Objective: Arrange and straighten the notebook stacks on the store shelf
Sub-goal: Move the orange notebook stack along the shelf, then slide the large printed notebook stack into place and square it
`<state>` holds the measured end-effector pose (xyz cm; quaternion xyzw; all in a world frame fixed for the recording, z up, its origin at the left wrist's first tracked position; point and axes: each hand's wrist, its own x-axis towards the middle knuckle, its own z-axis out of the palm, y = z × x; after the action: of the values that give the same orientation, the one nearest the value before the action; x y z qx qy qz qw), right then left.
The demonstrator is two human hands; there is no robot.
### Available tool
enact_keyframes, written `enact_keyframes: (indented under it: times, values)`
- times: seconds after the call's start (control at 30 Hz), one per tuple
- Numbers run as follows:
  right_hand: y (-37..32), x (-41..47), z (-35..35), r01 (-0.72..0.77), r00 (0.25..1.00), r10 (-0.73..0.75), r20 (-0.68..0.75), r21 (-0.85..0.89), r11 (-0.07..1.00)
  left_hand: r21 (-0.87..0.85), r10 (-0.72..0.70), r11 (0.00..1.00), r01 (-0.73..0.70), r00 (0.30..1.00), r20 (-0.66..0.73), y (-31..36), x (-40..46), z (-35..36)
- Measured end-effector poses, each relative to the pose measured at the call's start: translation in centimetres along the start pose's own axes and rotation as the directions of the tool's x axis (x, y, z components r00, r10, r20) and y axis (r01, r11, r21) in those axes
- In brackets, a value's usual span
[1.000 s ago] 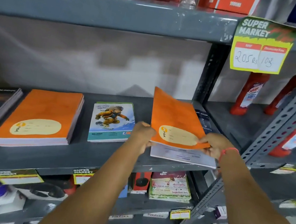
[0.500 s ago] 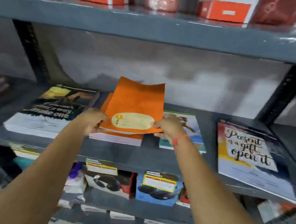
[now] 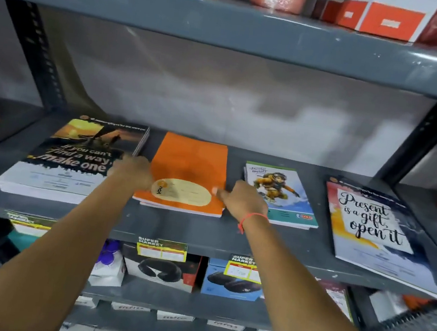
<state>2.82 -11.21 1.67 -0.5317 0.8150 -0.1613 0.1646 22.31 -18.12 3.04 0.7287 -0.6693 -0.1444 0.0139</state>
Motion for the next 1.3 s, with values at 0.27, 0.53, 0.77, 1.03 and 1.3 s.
enact_keyframes:
  times: [0.27,0.53,0.77,1.03,1.3]
  values:
    - [11.2,1.2,-7.6,-0.168,0.878,0.280,-0.389,0.297,0.940,-0.327,0.500,0.774,-0.543,0.840,-0.212,16.6,-6.9,2.8]
    - [27.5,-0.1,-12.8,-0.446,0.805,0.509,-0.304,0.255,0.858,-0.414,0.622,0.751,-0.515,0.762,0.179,31.8,-14.2,12.6]
    - [35.5,0.2,-13.0,-0.605,0.772,0.632,-0.073,0.218,0.765,-0.443,0.330,0.874,-0.198,0.913,0.241,34.9,-13.8,16.3]
    - [37.8,1.6,-15.4,-0.568,0.819,0.554,0.148,0.347,0.746,-0.538,0.264,0.839,-0.082,0.926,0.271,36.1,-13.5,15.5]
    - [37.6,1.7,-16.4,-0.461,0.878,0.419,0.231,0.643,0.611,-0.733,0.299,0.679,0.036,0.899,0.321,34.8,-12.7,12.1]
